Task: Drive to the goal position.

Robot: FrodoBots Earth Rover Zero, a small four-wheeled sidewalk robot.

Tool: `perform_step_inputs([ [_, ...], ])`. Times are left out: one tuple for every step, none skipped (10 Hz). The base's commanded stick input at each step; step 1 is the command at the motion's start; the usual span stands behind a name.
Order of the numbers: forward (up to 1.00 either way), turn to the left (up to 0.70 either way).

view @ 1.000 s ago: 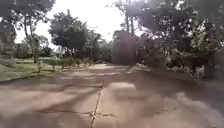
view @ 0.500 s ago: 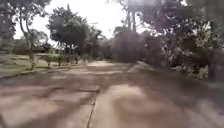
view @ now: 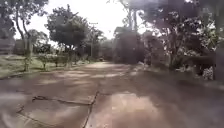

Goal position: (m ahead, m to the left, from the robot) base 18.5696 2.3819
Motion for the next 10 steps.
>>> perform_step_inputs([
  [1.00, 0.00],
  [1.00, 0.00],
  [1.00, 0.00],
  [1.00, 0.00],
  [1.00, 0.00],
  [1.00, 0.00],
  [1.00, 0.00],
  [1.00, 0.14],
  [1.00, 0.00],
  [1.00, 0.00],
])
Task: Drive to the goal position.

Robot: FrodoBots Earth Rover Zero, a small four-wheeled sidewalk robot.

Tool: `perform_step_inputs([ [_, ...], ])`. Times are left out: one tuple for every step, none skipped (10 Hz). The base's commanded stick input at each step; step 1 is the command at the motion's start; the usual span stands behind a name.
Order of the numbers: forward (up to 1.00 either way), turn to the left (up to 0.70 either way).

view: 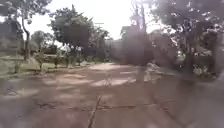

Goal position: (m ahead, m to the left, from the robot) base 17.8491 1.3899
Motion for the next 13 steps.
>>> perform_step_inputs([
  [1.00, 0.00],
  [1.00, 0.00],
  [1.00, 0.00],
  [1.00, 0.00],
  [1.00, 0.00],
  [1.00, 0.00],
  [1.00, 0.00],
  [1.00, 0.00],
  [1.00, 0.00],
  [1.00, 0.00],
  [1.00, 0.00],
  [1.00, 0.00],
  [1.00, 0.00],
])
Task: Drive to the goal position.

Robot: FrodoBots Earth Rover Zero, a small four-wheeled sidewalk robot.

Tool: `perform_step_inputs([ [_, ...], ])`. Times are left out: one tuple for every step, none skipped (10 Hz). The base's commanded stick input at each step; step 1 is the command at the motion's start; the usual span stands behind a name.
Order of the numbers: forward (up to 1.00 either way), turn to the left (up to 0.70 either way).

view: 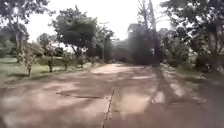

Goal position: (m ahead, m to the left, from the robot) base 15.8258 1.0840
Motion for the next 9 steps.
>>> perform_step_inputs([
  [1.00, 0.00],
  [1.00, -0.22],
  [1.00, -0.10],
  [1.00, 0.00],
  [1.00, 0.00],
  [1.00, 0.00],
  [1.00, 0.00],
  [1.00, 0.00],
  [1.00, 0.00],
])
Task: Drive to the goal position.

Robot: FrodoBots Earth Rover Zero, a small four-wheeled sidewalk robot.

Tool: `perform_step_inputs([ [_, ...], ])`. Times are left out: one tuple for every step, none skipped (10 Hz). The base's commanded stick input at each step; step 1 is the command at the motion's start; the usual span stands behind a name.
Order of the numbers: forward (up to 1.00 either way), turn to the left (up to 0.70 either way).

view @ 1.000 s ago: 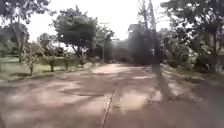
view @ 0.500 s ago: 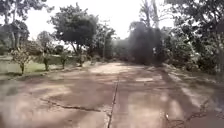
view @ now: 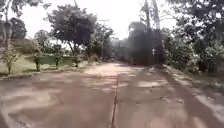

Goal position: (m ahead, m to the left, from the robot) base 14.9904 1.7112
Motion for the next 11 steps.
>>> perform_step_inputs([
  [1.00, 0.00],
  [1.00, 0.00],
  [1.00, -0.03],
  [1.00, -0.24],
  [1.00, -0.11],
  [1.00, 0.00],
  [1.00, 0.00],
  [1.00, 0.00],
  [1.00, 0.00],
  [1.00, 0.00],
  [1.00, -0.01],
])
